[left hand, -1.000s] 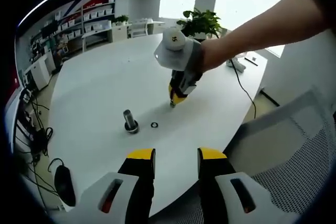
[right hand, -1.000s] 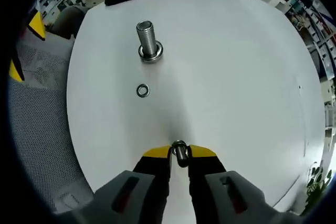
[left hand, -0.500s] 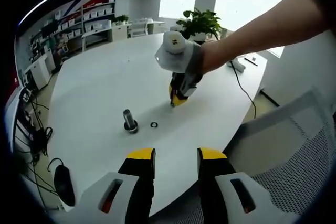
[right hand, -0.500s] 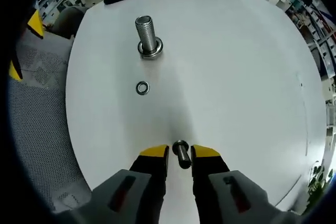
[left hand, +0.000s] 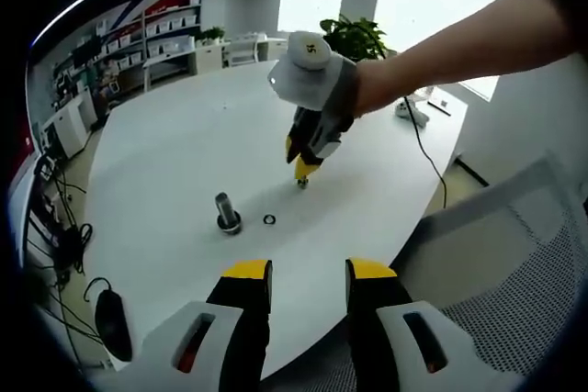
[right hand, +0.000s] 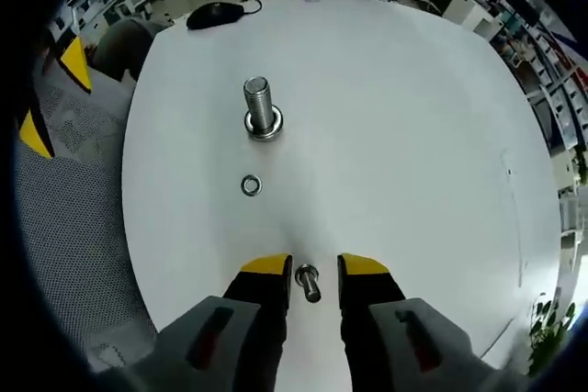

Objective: Place the washer onto the threaded stud by aligning its center hole with the stud, sliding it down to the base, and recovering from edge contact or off-axis alignment until the washer reaches the visible bottom stop.

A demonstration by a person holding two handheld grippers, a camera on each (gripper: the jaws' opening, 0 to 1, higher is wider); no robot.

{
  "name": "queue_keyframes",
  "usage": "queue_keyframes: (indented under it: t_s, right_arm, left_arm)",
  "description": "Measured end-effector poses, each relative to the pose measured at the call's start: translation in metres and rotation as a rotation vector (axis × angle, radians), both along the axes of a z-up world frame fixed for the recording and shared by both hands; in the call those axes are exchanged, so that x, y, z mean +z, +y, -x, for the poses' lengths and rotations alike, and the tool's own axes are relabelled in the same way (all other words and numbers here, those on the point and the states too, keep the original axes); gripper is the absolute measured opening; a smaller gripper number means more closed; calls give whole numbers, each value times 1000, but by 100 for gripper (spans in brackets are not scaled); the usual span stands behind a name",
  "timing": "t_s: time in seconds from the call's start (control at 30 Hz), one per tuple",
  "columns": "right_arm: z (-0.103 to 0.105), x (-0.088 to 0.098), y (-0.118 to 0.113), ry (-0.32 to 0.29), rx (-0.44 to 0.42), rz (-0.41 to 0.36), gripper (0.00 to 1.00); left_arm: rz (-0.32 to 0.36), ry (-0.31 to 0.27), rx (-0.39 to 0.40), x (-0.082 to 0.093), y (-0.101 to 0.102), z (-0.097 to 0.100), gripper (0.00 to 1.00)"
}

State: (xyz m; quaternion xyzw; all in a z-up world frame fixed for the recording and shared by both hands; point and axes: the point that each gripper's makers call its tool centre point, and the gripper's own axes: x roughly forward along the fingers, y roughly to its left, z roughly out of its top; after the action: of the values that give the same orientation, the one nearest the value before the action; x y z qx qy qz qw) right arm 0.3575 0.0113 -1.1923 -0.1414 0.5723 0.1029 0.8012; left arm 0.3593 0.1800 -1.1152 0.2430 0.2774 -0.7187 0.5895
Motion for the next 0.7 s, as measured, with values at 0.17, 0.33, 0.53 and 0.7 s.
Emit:
queue_keyframes:
  t_s: [0.17, 0.33, 0.53, 0.7]
  right_arm:
    - [-16, -1, 10, -8, 26, -12, 24]
    - [-24, -8, 22, 14, 55, -25, 25]
    - [-28, -16, 46, 26, 67, -51, 25]
    - [-31, -28, 59, 41, 48, -88, 25]
  left_arm:
    - [0, 1, 6, 2, 0, 0, 30]
    - [4, 3, 10, 2, 0, -2, 30]
    - [4, 7, 6, 2, 1, -1, 30]
    - [-3, 9, 5, 0, 1, -1, 30]
